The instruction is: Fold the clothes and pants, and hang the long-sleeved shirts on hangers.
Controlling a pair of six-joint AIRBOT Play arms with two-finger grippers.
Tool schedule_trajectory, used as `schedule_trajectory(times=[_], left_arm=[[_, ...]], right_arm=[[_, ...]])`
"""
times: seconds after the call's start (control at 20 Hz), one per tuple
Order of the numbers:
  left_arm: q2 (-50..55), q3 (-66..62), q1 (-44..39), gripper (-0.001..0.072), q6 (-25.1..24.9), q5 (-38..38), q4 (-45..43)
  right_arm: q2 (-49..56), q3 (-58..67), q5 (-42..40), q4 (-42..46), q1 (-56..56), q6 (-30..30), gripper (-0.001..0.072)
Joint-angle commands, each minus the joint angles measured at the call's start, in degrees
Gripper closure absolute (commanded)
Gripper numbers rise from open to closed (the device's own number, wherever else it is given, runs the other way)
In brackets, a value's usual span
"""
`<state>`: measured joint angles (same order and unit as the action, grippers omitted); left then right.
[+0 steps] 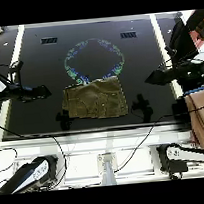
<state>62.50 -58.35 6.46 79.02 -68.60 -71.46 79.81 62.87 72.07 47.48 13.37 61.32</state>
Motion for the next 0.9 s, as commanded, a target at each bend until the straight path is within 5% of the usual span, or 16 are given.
schedule_trajectory(times=[0.0, 0.3, 0.85], left_arm=[[0.0, -0.1, 0.0, 0.0018, 0.0, -0.3, -0.1], [0.0, -0.1, 0.0, 0.0018, 0.0, -0.3, -0.1], [0.0, -0.1, 0.0, 0.0018, 0.0, -0.3, 0.2]], right_arm=[[2.8, -4.9, -10.1, -5.2, -4.5, -0.4, 0.0258], [12.5, -4.9, -12.2, -8.1, -13.4, -0.5, 0.0180], [19.5, 0.4, -7.1, -13.1, -19.5, 3.1, 0.0150]])
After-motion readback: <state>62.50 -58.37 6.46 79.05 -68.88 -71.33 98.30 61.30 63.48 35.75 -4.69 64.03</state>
